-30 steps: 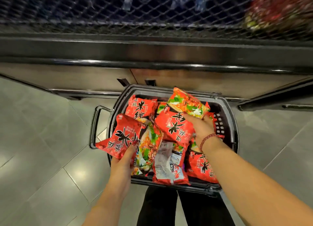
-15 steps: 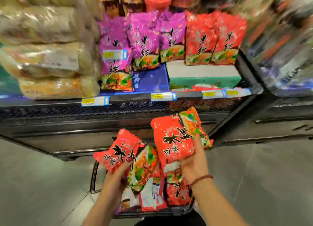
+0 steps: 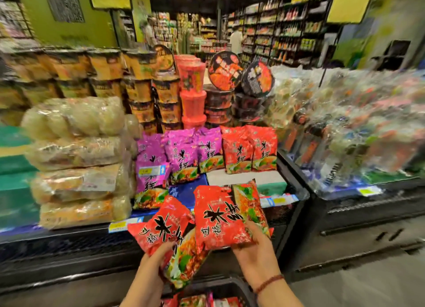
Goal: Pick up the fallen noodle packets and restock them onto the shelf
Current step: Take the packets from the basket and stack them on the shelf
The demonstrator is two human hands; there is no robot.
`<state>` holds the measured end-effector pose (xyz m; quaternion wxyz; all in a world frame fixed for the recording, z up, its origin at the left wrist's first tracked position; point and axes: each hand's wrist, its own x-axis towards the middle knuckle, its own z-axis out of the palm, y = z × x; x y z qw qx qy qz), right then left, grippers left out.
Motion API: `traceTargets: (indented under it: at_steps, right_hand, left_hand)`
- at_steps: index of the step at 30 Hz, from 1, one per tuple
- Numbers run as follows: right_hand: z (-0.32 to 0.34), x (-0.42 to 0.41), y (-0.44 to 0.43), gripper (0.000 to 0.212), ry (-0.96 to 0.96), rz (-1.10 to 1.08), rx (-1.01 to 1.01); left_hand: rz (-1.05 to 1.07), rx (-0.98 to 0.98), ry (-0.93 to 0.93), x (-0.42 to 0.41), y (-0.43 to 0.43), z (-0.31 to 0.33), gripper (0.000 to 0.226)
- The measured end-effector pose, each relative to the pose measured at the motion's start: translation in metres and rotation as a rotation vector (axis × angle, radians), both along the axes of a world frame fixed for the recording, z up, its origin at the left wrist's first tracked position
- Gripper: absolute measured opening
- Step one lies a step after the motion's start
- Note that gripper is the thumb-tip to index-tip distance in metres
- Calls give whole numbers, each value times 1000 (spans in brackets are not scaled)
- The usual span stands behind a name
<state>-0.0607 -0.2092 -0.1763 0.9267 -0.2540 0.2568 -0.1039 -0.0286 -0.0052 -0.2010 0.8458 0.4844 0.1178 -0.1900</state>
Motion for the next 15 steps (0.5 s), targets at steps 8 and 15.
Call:
traceTargets:
  at_steps: [8,15]
  right_hand:
    - [26,12,-19,51,-141,61,-17]
    - [25,16,-41,64,29,243,-372]
  left_hand:
    - [-65,-5,-92,24,-11,22,48]
    - [-66,-47,-61,43,-13,23,39]
